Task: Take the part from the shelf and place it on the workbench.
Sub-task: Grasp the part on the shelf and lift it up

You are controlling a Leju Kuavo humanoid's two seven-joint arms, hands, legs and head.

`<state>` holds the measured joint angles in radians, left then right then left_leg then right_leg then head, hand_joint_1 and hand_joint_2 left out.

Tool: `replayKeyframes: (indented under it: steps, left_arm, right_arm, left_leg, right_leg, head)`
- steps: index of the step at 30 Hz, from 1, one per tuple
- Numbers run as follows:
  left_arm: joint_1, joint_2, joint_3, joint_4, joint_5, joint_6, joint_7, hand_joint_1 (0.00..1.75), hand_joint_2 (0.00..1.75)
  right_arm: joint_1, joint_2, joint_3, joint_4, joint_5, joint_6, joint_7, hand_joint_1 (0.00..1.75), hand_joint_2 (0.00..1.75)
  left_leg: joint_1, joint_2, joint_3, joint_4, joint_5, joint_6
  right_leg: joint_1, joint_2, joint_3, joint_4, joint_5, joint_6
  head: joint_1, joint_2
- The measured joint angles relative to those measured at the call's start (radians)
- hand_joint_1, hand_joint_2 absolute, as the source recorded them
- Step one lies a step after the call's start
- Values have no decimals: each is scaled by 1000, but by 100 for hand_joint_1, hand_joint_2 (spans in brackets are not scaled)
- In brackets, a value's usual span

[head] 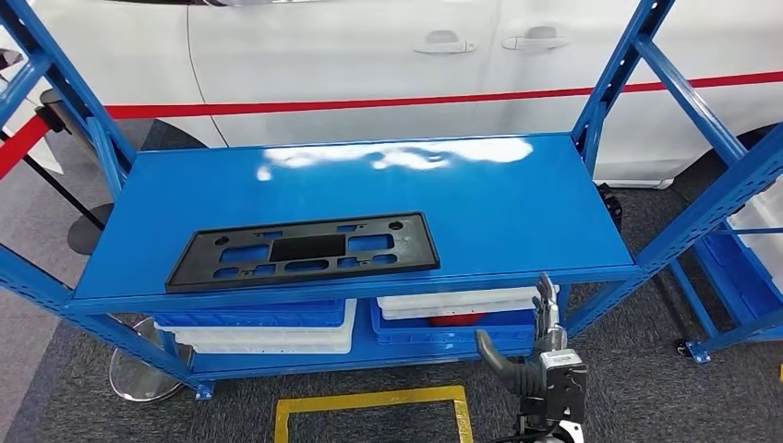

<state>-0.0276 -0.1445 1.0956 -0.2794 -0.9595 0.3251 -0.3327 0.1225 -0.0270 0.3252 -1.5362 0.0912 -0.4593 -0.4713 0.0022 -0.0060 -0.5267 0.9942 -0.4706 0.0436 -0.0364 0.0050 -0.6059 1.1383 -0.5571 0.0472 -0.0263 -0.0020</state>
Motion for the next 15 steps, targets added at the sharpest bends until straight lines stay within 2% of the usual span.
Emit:
replayKeyframes:
  steps: [2, 3, 4, 5, 6, 8, 9, 11, 13, 15]
  left_arm:
    - [-2, -3, 18, 3, -12, 4, -5, 0, 0]
    - [-4, -4, 30, 6, -19, 6, -8, 0, 0]
    - [-4, -6, 41, 8, -26, 8, -12, 0, 0]
    - [-6, -7, 52, 10, -33, 10, -15, 0, 0]
    - [-7, -9, 62, 11, -39, 12, -19, 0, 0]
    - [-12, -12, 79, 15, -52, 18, -25, 0, 0]
    - [-14, -13, 86, 16, -59, 21, -28, 0, 0]
    - [-18, -13, 98, 19, -69, 25, -34, 0, 0]
    - [-20, -14, 107, 20, -77, 27, -37, 0, 0]
    - [-24, -14, 115, 21, -86, 29, -39, 0, 0]
  right_arm:
    - [-8, -16, 26, -33, 25, 4, 7, 0, 175]
    - [-14, -27, 43, -54, 42, 8, 12, 0, 175]
    - [-20, -37, 61, -73, 61, 14, 18, 0, 175]
    - [-29, -47, 80, -92, 80, 20, 23, 0, 175]
    - [-39, -55, 99, -110, 100, 24, 29, 0, 175]
    - [-59, -69, 138, -141, 149, 28, 40, 0, 175]
    - [-67, -74, 156, -154, 176, 28, 45, 0, 175]
    - [-81, -81, 188, -174, 237, 21, 55, 0, 175]
    - [-96, -86, 216, -187, 302, 7, 66, 0, 175]
    - [-116, -89, 243, -194, 373, -8, 79, 0, 175]
  left_leg:
    - [-3, 0, -2, 1, 0, 1]
    - [-4, 0, -2, 1, -1, 1]
    - [-5, -1, -1, 2, -2, 1]
    - [-6, -2, 2, 3, -4, -1]
    - [-7, -2, 4, 5, -7, -3]
    - [-9, -4, 4, 12, -15, -13]
    - [-10, -4, 2, 14, -18, -18]
    - [-10, -4, 0, 15, -20, -30]
    - [-7, -4, -2, 24, -30, -42]
    - [-2, -2, -37, 101, -76, -56]
  right_leg:
    - [3, 0, -57, 110, -42, -2]
    - [5, 0, -81, 152, -48, -4]
    - [6, 0, -88, 157, -34, -6]
    - [7, 0, -74, 122, -2, -9]
    - [7, 0, -45, 55, 40, -13]
    - [12, 0, 10, -66, 89, -23]
    - [14, 0, 22, -96, 96, -26]
    - [19, 1, 23, -106, 93, -34]
    - [16, 1, 26, -113, 95, -44]
    - [11, -3, 30, -119, 97, -52]
  head:
    - [1, 0]
    - [1, 0]
    - [1, 0]
    - [1, 0]
    - [1, 0]
    - [0, 0]
    - [0, 0]
    - [0, 0]
    - [-1, 0]
    - [-3, 0]
